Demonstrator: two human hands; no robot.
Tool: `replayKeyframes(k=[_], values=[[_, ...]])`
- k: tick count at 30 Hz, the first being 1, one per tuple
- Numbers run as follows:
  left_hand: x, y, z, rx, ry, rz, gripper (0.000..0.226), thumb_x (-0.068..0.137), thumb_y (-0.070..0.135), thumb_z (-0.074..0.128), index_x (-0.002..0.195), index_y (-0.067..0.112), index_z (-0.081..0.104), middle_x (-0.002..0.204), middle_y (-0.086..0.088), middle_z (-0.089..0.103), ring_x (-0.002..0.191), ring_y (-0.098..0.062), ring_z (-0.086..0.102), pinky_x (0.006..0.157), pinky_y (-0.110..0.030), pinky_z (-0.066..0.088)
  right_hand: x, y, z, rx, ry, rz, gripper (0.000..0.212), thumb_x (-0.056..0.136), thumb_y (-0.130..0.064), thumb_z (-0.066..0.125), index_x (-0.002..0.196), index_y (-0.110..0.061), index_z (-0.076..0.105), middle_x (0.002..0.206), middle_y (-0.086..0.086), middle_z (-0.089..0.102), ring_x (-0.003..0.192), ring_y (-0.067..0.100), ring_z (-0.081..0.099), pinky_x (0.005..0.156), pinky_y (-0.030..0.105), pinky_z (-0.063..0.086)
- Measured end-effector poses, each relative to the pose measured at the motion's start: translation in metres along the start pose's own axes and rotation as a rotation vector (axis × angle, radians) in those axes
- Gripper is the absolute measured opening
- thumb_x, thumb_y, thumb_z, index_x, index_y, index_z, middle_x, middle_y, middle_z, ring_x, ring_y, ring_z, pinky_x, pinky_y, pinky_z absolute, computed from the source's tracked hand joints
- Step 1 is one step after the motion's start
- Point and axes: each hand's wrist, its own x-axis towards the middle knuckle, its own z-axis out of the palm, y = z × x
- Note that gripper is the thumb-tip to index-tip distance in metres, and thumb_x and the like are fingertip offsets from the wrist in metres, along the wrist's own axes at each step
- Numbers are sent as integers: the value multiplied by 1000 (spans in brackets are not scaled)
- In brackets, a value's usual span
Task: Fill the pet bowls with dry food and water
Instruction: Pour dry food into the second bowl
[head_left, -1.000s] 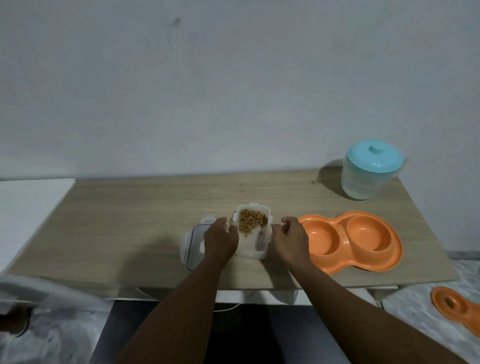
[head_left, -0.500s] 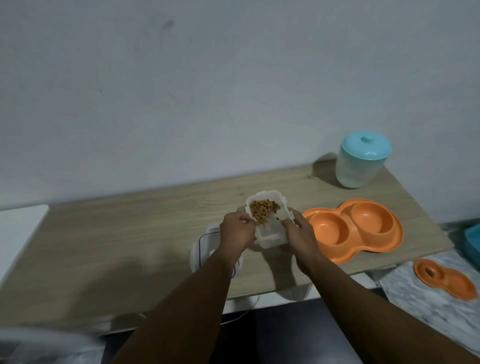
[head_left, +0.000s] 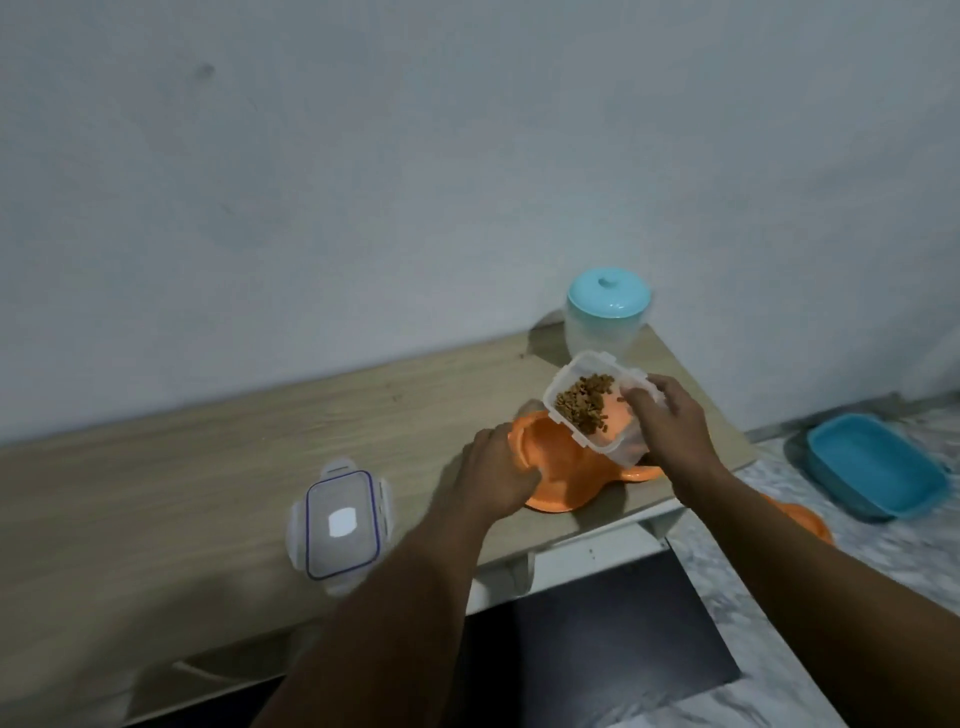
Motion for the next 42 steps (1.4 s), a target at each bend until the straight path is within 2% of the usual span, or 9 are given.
replayKeyframes(k=[2,4,6,10,18,22,32,36,42], values=[[-2,-17,17,96,-57,16,91,57,72,59,138,36,37,133,-1,52,122,-26,50,96,-47,47,3,4,-15,-170,9,-72,38,85,-56,60,118,-37,63,115,-1,68,103,21,64,88,49,58],[-3,-27,31,87,-102,-3,104,55,73,61,144,32,27,140,-2,45,127,-26,46,100,-48,45,4,7,-22,-307,10,-127,43,88,-57,58,124,-33,64,122,0,67,110,22,61,93,44,53],[-4,-29,38,90,-140,-18,107,60,67,67,148,26,21,148,-3,36,132,-26,43,105,-47,42,5,8,-23,-406,-14,-166,45,90,-56,56,127,-32,63,127,2,66,116,23,58,93,40,49],[0,-29,42,145,-147,-34,97,73,56,70,148,20,21,155,-5,28,136,-28,40,108,-46,40,4,5,-11,-562,-31,-219,46,90,-60,53,128,-35,63,130,3,65,122,26,57,96,42,47],[3,-30,36,223,-168,-43,67,76,46,71,134,24,45,153,-3,32,123,-29,53,100,-44,47,3,-9,6,-812,-36,-353,52,89,-62,50,130,-34,62,113,4,67,105,30,63,80,40,49],[4,-29,34,234,-177,-37,66,76,43,71,134,23,46,153,-3,33,122,-29,52,99,-42,47,5,-12,10,-849,-38,-385,50,89,-62,52,129,-33,63,112,5,67,102,31,64,78,40,49],[5,-28,28,235,-210,-64,78,78,43,71,145,22,38,163,-2,17,134,-28,44,105,-42,43,4,-16,20,-897,-34,-453,53,88,-64,52,130,-33,63,121,4,67,102,31,66,80,41,52],[5,-28,28,226,-211,-62,79,76,46,72,144,24,39,161,-1,22,133,-27,44,104,-41,43,4,-18,21,-910,-26,-461,55,87,-65,52,130,-33,63,123,4,66,102,31,66,81,43,54],[3,-28,27,220,-213,-54,80,78,44,72,147,22,36,162,0,17,136,-26,41,107,-41,41,3,-17,19,-934,-15,-467,56,88,-66,51,132,-32,62,124,4,66,101,30,66,78,39,51]])
